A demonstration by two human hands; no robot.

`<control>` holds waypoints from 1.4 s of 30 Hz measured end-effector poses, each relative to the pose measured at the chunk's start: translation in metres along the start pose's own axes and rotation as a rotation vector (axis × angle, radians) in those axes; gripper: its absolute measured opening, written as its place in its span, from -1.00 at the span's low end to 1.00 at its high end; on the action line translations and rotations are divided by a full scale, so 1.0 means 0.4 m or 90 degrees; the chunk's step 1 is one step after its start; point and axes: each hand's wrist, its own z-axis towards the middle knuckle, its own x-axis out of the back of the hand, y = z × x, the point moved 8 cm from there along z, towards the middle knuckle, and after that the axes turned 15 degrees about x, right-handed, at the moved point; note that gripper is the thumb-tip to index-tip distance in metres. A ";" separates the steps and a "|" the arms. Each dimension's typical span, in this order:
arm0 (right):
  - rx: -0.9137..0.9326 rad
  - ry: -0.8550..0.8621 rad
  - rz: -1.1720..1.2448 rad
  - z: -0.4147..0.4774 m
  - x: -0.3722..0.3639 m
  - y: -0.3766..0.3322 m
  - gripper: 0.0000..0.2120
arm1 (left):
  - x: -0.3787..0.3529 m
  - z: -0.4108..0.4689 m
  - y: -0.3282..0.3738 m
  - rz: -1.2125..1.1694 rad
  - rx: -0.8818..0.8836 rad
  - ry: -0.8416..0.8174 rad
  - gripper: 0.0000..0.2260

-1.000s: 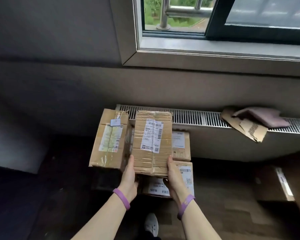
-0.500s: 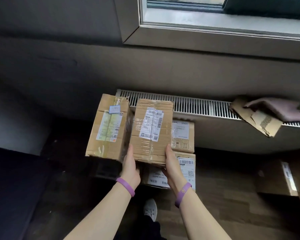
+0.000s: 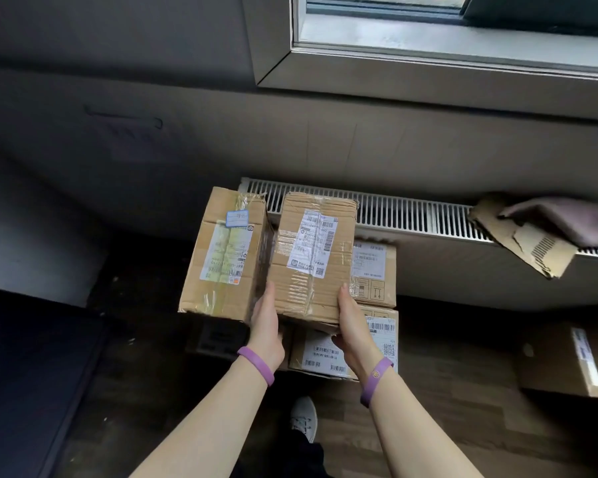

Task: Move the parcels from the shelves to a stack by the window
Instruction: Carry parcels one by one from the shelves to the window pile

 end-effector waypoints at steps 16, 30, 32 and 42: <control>0.193 0.000 -0.108 -0.070 -0.074 -0.335 -0.48 | -0.053 -0.269 0.174 0.117 -0.082 -0.110 -0.66; 0.341 -0.269 -0.139 -0.266 -0.642 -0.582 -0.45 | 0.350 -0.665 0.559 -0.043 -0.354 0.032 -0.55; 0.365 -0.326 -0.146 -0.327 -0.761 -0.599 -0.46 | 0.463 -0.731 0.600 -0.086 -0.400 0.072 -0.64; 0.408 -0.677 -0.155 -0.811 -1.395 -0.550 -0.56 | 1.109 -1.071 0.670 -0.283 -0.544 0.230 -0.61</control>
